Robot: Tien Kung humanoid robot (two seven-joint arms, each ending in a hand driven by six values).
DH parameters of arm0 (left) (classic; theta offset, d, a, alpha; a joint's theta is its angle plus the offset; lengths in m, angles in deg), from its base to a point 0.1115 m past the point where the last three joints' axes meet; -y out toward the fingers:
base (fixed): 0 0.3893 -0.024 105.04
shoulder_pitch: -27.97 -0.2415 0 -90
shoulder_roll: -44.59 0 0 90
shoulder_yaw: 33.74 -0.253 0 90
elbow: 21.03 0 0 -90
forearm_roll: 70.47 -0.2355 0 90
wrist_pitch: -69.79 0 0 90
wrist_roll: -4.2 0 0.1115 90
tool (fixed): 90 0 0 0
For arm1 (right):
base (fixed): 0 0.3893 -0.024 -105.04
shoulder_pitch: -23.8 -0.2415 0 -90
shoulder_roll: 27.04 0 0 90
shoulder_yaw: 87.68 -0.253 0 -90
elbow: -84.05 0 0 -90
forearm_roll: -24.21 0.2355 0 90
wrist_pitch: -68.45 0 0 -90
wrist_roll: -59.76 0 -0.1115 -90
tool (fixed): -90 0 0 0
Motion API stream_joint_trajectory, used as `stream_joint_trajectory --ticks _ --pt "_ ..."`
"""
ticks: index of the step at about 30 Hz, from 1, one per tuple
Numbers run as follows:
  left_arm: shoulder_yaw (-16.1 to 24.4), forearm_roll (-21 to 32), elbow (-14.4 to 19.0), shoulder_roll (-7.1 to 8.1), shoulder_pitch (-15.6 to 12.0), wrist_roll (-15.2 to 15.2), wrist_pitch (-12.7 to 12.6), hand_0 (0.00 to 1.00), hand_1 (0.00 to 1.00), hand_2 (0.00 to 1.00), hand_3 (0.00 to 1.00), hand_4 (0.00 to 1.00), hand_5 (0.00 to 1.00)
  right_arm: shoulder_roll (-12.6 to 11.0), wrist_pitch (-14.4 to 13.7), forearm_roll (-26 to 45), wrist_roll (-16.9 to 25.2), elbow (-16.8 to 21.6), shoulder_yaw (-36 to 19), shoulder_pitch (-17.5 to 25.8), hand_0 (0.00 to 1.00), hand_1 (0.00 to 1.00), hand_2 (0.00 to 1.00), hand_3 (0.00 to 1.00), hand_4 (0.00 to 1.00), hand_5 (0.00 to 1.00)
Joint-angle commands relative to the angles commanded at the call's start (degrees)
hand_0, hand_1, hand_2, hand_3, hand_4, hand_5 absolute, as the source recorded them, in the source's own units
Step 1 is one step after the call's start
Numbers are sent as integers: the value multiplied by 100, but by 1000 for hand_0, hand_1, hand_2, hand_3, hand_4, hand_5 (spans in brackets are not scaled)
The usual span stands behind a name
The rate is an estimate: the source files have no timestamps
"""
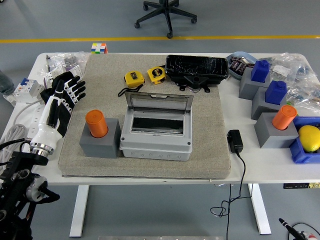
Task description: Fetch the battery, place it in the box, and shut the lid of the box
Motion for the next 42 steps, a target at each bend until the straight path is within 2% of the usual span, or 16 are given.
stream_joint_trajectory --ticks 11,12,23,35,36,41,42 --pt "-316 -492 178 23 -144 56 -6 785 793 768 777 998 926 14 3 40 4 0 48 10 887 860 841 908 998 998" --pt "-357 -510 192 23 -151 58 1 784 794 770 788 998 828 11 4 26 1 0 35 6 887 861 841 907 998 998" --pt "-440 -489 144 12 -142 -2 -28 769 794 768 792 998 804 7 5 11 -2 0 15 2 887 860 841 907 998 998" --pt "-467 -758 34 -5 -163 8 11 775 805 769 793 998 786 6 7 21 4 0 10 -1 887 860 841 906 998 998" --pt "-463 -789 37 -6 -164 7 13 778 820 786 802 998 628 6 8 21 5 0 6 -2 886 860 841 906 998 998" --pt "-448 -961 54 -8 -164 0 -75 778 820 786 802 998 628 3 8 7 6 0 -21 -9 886 860 841 906 998 998" --pt "-445 -999 59 -9 -161 0 -97 753 803 768 801 998 526 3 9 5 7 0 -25 -12 887 860 840 905 998 998"
